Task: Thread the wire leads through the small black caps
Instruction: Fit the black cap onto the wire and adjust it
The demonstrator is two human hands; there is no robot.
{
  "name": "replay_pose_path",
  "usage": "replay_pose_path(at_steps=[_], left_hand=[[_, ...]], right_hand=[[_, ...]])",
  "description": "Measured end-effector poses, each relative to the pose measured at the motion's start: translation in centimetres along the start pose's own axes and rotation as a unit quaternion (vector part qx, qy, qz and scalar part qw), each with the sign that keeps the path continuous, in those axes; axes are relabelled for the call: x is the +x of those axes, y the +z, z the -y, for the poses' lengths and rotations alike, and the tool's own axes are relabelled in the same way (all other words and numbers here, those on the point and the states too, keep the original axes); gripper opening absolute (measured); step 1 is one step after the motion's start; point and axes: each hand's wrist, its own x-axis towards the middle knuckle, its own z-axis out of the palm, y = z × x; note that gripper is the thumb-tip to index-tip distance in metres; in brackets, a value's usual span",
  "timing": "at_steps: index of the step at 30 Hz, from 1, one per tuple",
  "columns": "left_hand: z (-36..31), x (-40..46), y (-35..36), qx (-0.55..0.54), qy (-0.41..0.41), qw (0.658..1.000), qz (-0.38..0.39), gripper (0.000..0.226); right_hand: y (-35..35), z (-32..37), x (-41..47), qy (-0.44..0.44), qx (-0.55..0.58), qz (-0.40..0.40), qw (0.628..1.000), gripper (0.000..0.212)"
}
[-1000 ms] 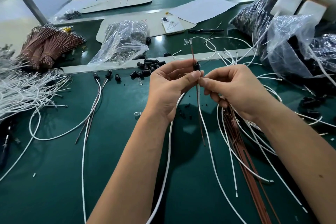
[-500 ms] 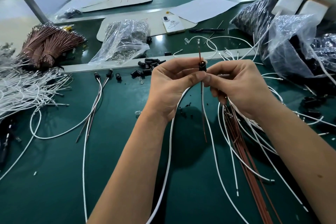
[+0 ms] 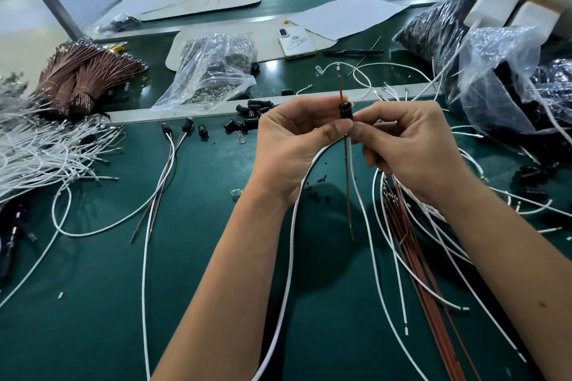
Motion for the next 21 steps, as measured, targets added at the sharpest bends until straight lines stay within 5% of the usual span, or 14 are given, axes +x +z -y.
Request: replay_pose_path(at_steps=[21], left_hand=[[0.59,0.19,-0.22,0.009,-0.022,0.998,-0.066,0.032]], right_hand=[[0.17,-0.60,-0.01,-0.002,-0.051,0.002,0.999,0.022]])
